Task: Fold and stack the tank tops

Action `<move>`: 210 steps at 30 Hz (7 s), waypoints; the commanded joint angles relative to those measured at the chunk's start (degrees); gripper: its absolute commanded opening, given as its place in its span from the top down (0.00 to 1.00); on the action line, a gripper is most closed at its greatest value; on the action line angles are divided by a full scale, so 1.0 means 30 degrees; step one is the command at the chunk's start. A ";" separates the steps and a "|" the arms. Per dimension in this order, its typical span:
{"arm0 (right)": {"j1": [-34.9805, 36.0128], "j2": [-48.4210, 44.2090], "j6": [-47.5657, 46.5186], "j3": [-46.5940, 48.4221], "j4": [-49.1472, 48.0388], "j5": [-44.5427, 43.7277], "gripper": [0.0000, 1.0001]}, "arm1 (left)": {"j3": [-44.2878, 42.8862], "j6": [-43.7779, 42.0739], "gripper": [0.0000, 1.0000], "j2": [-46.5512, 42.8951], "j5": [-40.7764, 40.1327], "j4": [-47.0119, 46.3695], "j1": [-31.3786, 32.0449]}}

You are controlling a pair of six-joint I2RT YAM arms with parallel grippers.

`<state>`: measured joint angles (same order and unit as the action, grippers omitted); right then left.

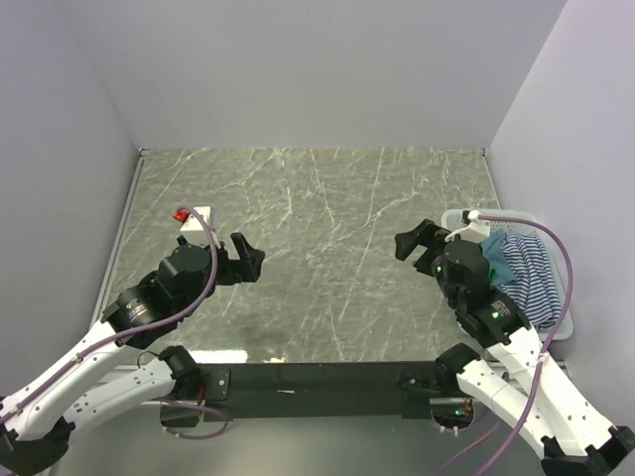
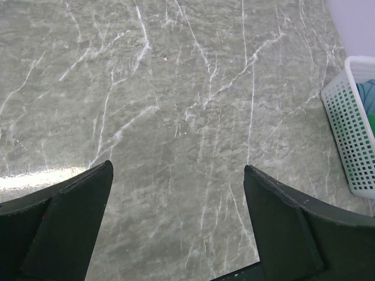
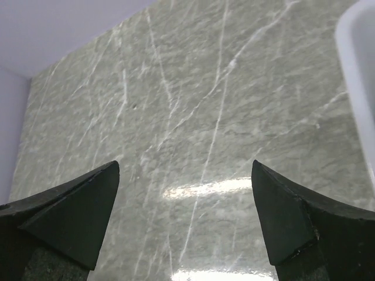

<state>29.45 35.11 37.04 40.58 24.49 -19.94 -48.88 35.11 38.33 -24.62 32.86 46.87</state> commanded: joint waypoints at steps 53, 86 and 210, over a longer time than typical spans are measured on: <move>-1.9017 1.3519 0.8249 0.2002 -0.0224 -0.5304 0.12 | 0.0064 -0.1011 0.01 0.1345 0.1762 -0.0349 0.0021; -1.2052 0.7068 0.4380 0.1856 0.1588 -0.5388 0.75 | 0.0093 -0.0806 0.01 0.0819 0.1879 -0.0495 0.0021; -1.7669 1.0504 0.2421 0.1649 -0.0459 -0.3254 1.00 | -0.1342 -0.1040 0.01 0.2519 0.2934 -0.0876 0.0049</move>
<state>-23.24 67.83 43.94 44.82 26.20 -28.75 -50.28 33.17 46.72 -15.31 31.16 46.87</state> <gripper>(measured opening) 0.039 0.993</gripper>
